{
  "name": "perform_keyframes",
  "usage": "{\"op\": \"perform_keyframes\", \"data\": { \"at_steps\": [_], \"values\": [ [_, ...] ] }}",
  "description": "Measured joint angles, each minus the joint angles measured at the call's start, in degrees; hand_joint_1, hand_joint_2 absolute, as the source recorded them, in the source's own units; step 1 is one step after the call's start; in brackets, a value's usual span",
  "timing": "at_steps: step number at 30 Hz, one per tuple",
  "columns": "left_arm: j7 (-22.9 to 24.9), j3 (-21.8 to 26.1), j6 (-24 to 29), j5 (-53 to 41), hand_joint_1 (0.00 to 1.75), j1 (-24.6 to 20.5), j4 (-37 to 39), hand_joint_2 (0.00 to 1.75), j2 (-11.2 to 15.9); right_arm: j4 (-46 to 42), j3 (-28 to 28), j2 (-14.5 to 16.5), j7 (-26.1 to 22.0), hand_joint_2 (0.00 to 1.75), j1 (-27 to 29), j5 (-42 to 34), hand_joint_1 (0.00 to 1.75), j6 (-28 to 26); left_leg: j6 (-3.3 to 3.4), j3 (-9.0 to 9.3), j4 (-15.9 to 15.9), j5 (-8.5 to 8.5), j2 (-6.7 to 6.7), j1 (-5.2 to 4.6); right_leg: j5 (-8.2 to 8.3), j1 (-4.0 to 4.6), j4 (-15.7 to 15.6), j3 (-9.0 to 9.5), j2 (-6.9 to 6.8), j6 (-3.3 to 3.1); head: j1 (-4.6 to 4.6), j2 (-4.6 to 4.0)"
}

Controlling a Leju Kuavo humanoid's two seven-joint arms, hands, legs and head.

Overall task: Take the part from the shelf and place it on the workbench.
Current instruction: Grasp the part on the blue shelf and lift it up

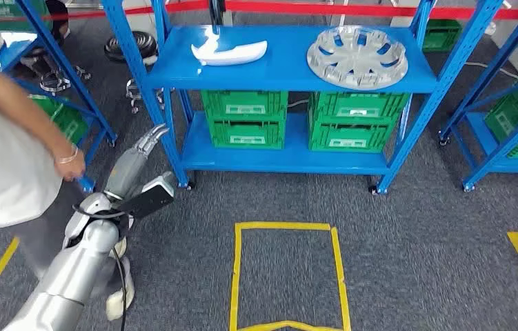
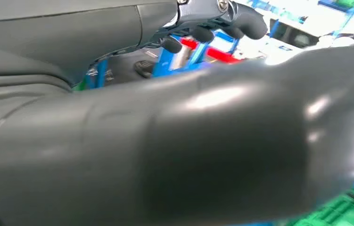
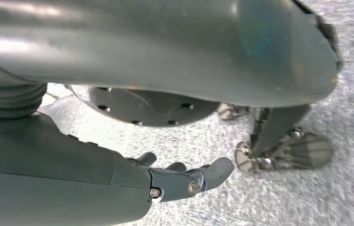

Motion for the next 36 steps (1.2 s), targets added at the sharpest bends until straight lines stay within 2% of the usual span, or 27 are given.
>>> {"op": "perform_keyframes", "data": {
  "at_steps": [2,3,4,5,6,9,10,11,13,14,15,16,17,18,19,20,21,22,24,29,30,31,33,34,35,36],
  "values": [
    [-0.04,-0.52,-0.03,-0.15,0.00,-0.32,0.62,0.00,-0.48,0.00,-0.25,0.07,0.24,0.00,-0.02,0.12,0.00,-0.02,-0.27,-2.76,3.29,-1.67,0.10,0.14,-0.68,-0.02,-0.01,0.69,0.01,-0.05,0.01,0.00],
    [-0.13,-1.00,-0.03,-0.26,0.00,-0.59,1.18,0.00,-0.93,0.01,-0.43,0.12,0.45,0.00,-0.02,0.25,0.00,-0.04,-0.51,-5.09,5.73,-3.06,0.19,0.28,-1.36,-0.06,-0.02,1.41,0.04,-0.06,0.03,0.00],
    [-0.24,-1.41,0.00,-0.30,0.00,-0.74,1.68,0.00,-1.36,0.01,-0.55,0.15,0.64,0.00,0.01,0.41,0.00,-0.05,-0.71,-6.83,6.88,-4.18,0.30,0.39,-2.07,-0.10,-0.02,2.25,0.11,-0.01,0.02,0.00],
    [-0.39,-1.72,0.05,-0.30,0.00,-0.84,2.07,0.00,-1.69,0.01,-0.61,0.16,0.73,0.00,0.05,0.56,0.00,-0.06,-0.80,-7.72,6.32,-4.39,0.39,0.48,-2.82,-0.19,-0.02,3.20,0.21,0.09,0.02,0.00],
    [-0.52,-1.95,0.11,-0.29,0.00,-0.94,2.36,0.00,-1.93,0.01,-0.63,0.16,0.68,0.00,0.07,0.70,0.00,-0.07,-0.83,-7.82,4.07,-3.18,0.47,0.54,-3.62,-0.30,-0.04,4.26,0.34,0.28,0.02,0.00],
    [-0.64,-2.37,0.34,-0.26,0.00,-1.10,2.96,0.00,-2.15,0.04,-0.68,0.15,0.28,0.00,0.08,1.00,0.00,-0.06,-0.32,-6.57,-5.81,6.21,1.03,0.40,-6.13,-0.49,-0.24,6.90,0.62,1.25,-0.25,0.00],
    [-0.64,-2.50,0.41,-0.25,0.00,-1.09,3.08,0.00,-2.20,0.05,-0.70,0.14,0.20,0.00,0.02,1.08,0.00,-0.05,0.06,-6.27,-7.45,8.07,1.16,0.25,-6.74,-0.46,-0.66,7.50,0.63,1.70,-0.38,0.00],
    [-0.58,-2.61,0.55,-0.22,0.00,-1.11,3.16,0.00,-2.27,0.07,-0.71,0.12,-0.01,0.00,-0.04,1.22,0.00,-0.02,0.55,-6.01,-8.13,8.44,1.16,0.13,-6.84,-0.38,-0.89,8.21,0.62,2.19,-0.47,0.00],
    [-0.31,-2.71,1.13,-0.04,0.00,-1.18,3.08,0.00,-2.29,0.06,-0.71,0.07,-0.68,0.00,-0.13,1.89,0.00,0.26,1.58,-4.62,-8.64,7.51,0.70,0.14,-6.03,-0.35,-0.42,8.72,0.47,3.02,-0.38,0.00],
    [-0.17,-2.72,1.54,0.12,0.00,-1.17,3.02,0.00,-2.10,0.06,-0.70,0.05,-1.18,0.00,-0.15,2.37,0.00,0.50,2.05,-3.65,-9.07,7.13,0.49,0.22,-5.07,-0.35,1.59,7.98,0.39,3.23,-0.25,0.00],
    [-0.15,-2.71,1.93,0.31,0.00,-1.04,2.93,0.00,-1.80,0.05,-0.67,0.02,-1.63,0.00,-0.20,2.86,0.00,0.80,2.43,-2.57,-9.40,6.65,0.35,0.23,-4.44,-0.40,4.53,6.22,0.32,3.27,-0.15,0.00],
    [-0.26,-2.66,2.23,0.52,0.00,-0.72,2.83,0.00,-1.39,0.05,-0.60,-0.02,-2.09,0.00,-0.22,3.32,0.00,1.08,2.71,-1.50,-9.73,5.98,0.28,0.22,-4.47,-0.39,8.13,3.57,0.26,3.23,-0.06,0.00],
    [-0.42,-2.59,2.45,0.68,0.00,-0.26,2.68,0.00,-0.88,0.05,-0.52,-0.08,-2.47,0.00,-0.23,3.71,0.00,1.29,2.94,-0.39,-9.97,5.18,0.29,0.14,-5.49,-0.29,11.45,0.67,0.24,3.22,-0.02,0.00],
    [-0.57,-2.49,2.64,0.81,0.00,0.33,2.49,0.00,-0.36,0.05,-0.44,-0.17,-2.73,0.00,-0.19,4.06,0.00,1.44,3.08,0.79,-10.14,4.27,0.27,0.03,-7.64,-0.18,13.73,-2.09,0.24,3.20,-0.02,0.00],
    [-0.68,-2.37,2.78,0.90,0.00,0.95,2.29,0.00,0.14,0.06,-0.38,-0.26,-2.89,0.00,-0.12,4.32,0.00,1.50,3.14,2.06,-10.25,3.28,0.18,-0.07,-10.18,-0.06,14.66,-4.28,0.24,3.19,-0.02,0.00],
    [-0.72,-2.24,2.90,0.93,0.00,1.50,2.07,0.00,0.55,0.07,-0.36,-0.34,-2.92,0.00,0.00,4.51,0.00,1.50,3.18,3.46,-10.30,2.20,0.02,-0.19,-12.21,0.05,14.14,-5.84,0.24,3.12,0.00,0.00],
    [-0.73,-2.12,2.99,0.95,0.00,1.90,1.90,0.00,0.85,0.07,-0.34,-0.40,-2.90,0.00,0.13,4.60,0.00,1.43,3.20,4.69,-10.31,1.24,-0.15,-0.29,-13.31,0.12,12.94,-6.79,0.24,2.98,0.01,0.00],
    [-0.73,-2.02,3.03,0.95,0.00,2.13,1.79,0.00,1.02,0.07,-0.34,-0.43,-2.87,0.00,0.23,4.63,0.00,1.36,3.19,5.59,-10.31,0.56,-0.30,-0.37,-13.62,0.17,11.71,-7.27,0.25,2.88,0.01,0.00],
    [-0.72,-1.94,3.05,0.95,0.00,2.28,1.69,0.00,1.13,0.07,-0.35,-0.45,-2.83,0.00,0.32,4.63,0.00,1.26,3.21,6.29,-10.31,0.04,-0.41,-0.44,-13.33,0.22,10.49,-7.49,0.25,2.78,0.01,0.00],
    [-0.72,-1.93,3.05,0.95,0.00,2.31,1.68,0.00,1.14,0.07,-0.35,-0.45,-2.80,0.00,0.33,4.63,0.00,1.23,3.21,6.47,-10.31,-0.08,-0.42,-0.47,-13.05,0.25,10.13,-7.51,0.25,2.74,-0.01,0.00],
    [-0.71,-1.92,3.07,0.94,0.00,2.43,1.62,0.00,1.19,0.07,-0.35,-0.47,-2.70,0.00,0.41,4.63,0.00,1.21,3.21,6.99,-10.33,-0.58,-0.45,-0.53,-10.81,0.37,8.58,-7.58,0.26,2.48,0.01,0.00],
    [-0.69,-1.92,3.11,0.92,0.00,2.66,1.56,0.00,1.26,0.08,-0.35,-0.55,-2.57,0.00,0.58,4.63,0.00,1.20,3.22,7.56,-10.37,-1.28,-0.51,-0.57,-6.57,0.55,6.32,-7.72,0.28,2.06,0.02,0.00],
    [-0.61,-1.90,3.35,0.54,0.00,3.33,1.03,0.00,1.39,0.12,-0.34,-0.87,-2.30,0.00,0.74,4.64,0.00,1.42,2.40,10.09,-9.81,-3.23,-1.00,-0.66,2.28,1.27,1.80,-6.87,0.54,0.84,-0.14,0.00],
    [-0.67,-1.89,3.49,0.26,0.00,3.53,0.77,0.00,1.42,0.14,-0.33,-1.06,-2.29,0.00,0.65,4.60,0.00,1.59,1.54,7.24,-5.02,-3.84,-0.87,-0.50,3.37,1.20,0.44,-4.51,0.67,0.20,-0.30,0.00],
    [-0.74,-1.89,3.57,0.00,0.00,3.65,0.49,0.00,1.41,0.15,-0.33,-1.20,-2.31,0.00,0.46,4.55,0.00,1.79,0.60,3.88,-0.29,-5.11,-0.70,-0.31,2.18,1.01,-0.22,-1.71,0.82,-0.24,-0.48,0.00],
    [-0.93,-1.90,3.48,-0.04,0.00,3.58,0.35,0.00,1.42,0.15,-0.33,-1.26,-2.42,0.00,0.35,4.50,0.00,1.90,-0.14,-0.72,4.11,-6.47,-0.31,-0.06,0.22,0.56,-0.73,1.14,0.87,-0.53,-0.52,0.00]
  ]
}}
